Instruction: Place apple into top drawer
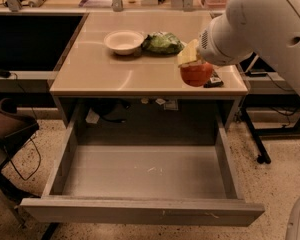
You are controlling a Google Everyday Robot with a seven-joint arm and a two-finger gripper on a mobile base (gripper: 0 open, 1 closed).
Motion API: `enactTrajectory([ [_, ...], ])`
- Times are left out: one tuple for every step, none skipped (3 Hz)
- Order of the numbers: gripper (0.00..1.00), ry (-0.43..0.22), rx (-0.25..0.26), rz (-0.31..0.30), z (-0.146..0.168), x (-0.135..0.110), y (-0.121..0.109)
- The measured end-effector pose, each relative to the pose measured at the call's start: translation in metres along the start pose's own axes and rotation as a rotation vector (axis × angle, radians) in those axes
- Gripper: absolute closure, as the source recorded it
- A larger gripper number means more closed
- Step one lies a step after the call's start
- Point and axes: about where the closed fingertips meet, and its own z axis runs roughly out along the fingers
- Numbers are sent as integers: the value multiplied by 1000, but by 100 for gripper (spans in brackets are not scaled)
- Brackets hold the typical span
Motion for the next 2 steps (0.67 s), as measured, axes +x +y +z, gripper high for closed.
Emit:
enactTrajectory([
  [100, 135, -62, 76, 12, 56, -1],
  [100, 315, -129, 128, 28, 122, 18],
])
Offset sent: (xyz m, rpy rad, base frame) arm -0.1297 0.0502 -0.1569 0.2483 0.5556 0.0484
